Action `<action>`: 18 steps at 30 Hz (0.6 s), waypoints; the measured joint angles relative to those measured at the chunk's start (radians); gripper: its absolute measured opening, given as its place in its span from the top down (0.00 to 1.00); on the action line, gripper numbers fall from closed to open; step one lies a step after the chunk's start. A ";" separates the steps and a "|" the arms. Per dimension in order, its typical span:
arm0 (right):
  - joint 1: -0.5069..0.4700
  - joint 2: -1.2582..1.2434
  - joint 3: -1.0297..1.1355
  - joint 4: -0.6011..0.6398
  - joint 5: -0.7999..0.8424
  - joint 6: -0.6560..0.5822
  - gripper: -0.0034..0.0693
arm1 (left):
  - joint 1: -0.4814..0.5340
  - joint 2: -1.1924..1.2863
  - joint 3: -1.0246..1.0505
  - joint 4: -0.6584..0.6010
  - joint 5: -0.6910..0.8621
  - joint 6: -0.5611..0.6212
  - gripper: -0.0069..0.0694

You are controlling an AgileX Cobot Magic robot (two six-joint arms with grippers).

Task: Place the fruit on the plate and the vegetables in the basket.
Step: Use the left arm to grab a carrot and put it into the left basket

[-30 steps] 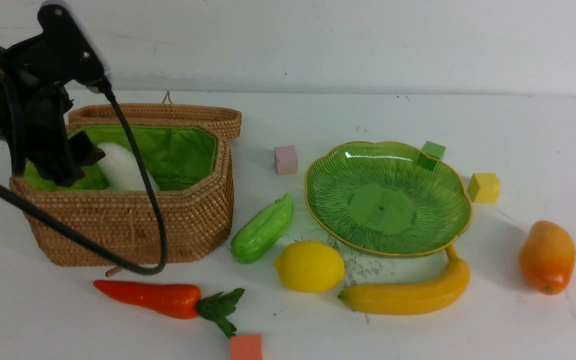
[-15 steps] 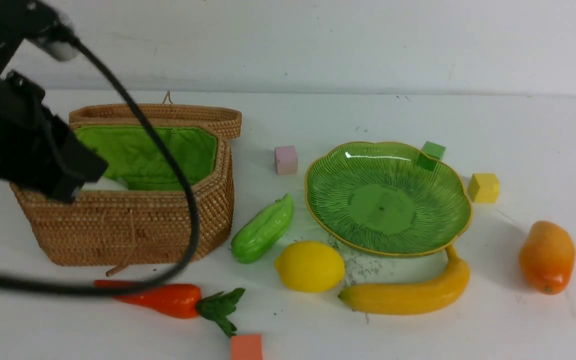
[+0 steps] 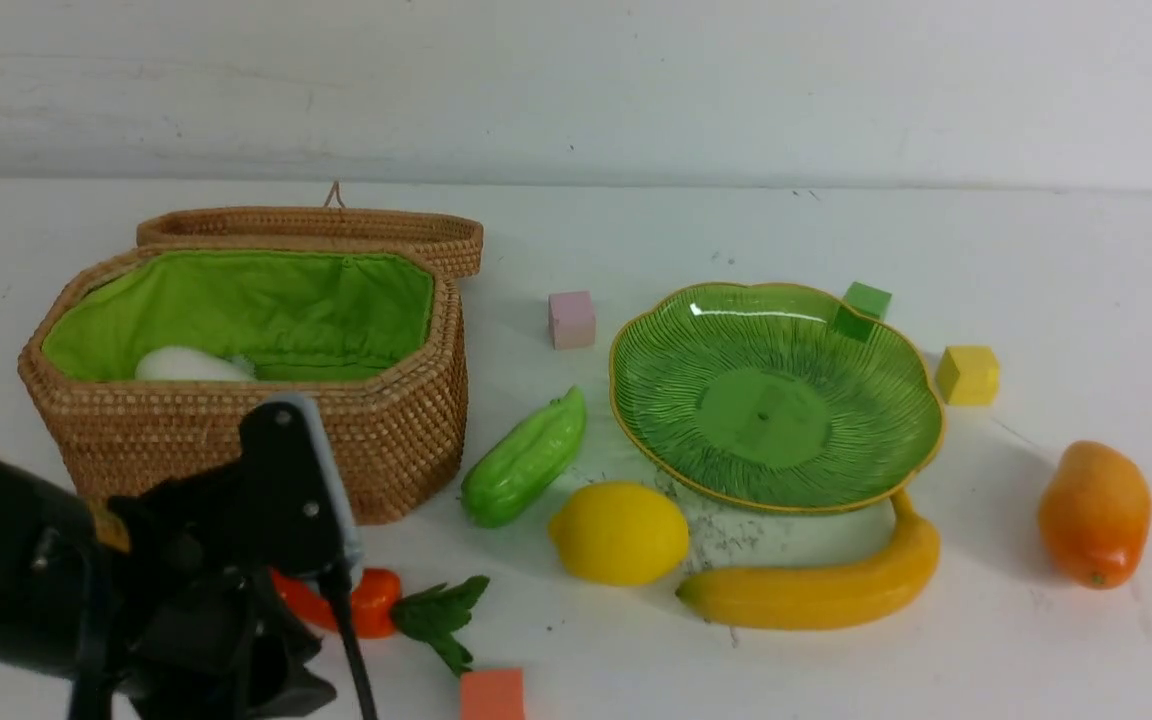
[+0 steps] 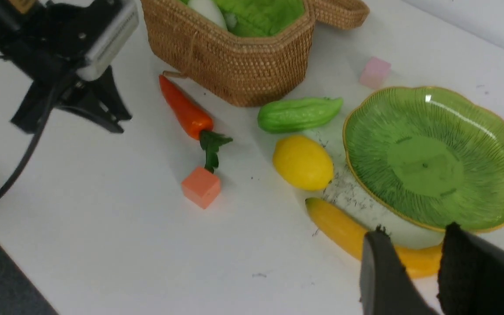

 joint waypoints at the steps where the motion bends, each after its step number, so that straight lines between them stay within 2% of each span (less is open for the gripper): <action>1: 0.000 -0.003 0.000 0.003 0.027 0.000 0.66 | 0.000 0.016 0.000 -0.003 -0.033 0.002 0.52; 3: 0.000 -0.014 0.000 0.012 0.094 0.001 0.66 | 0.000 0.062 0.000 -0.006 -0.118 0.028 0.35; 6: 0.000 -0.021 0.000 0.034 0.171 0.003 0.66 | 0.000 0.127 0.000 -0.010 -0.197 0.092 0.19; 8: 0.000 -0.021 0.000 0.052 0.185 0.003 0.66 | 0.000 0.167 0.000 -0.012 -0.244 0.143 0.13; 12: 0.000 -0.021 0.000 0.089 0.185 0.004 0.66 | 0.000 0.242 0.000 -0.013 -0.364 0.229 0.13; 14: 0.000 -0.021 0.000 0.110 0.185 0.004 0.66 | 0.000 0.280 0.000 -0.016 -0.435 0.259 0.18; 18: 0.000 -0.021 0.000 0.124 0.185 0.004 0.66 | 0.000 0.326 0.000 -0.018 -0.472 0.285 0.26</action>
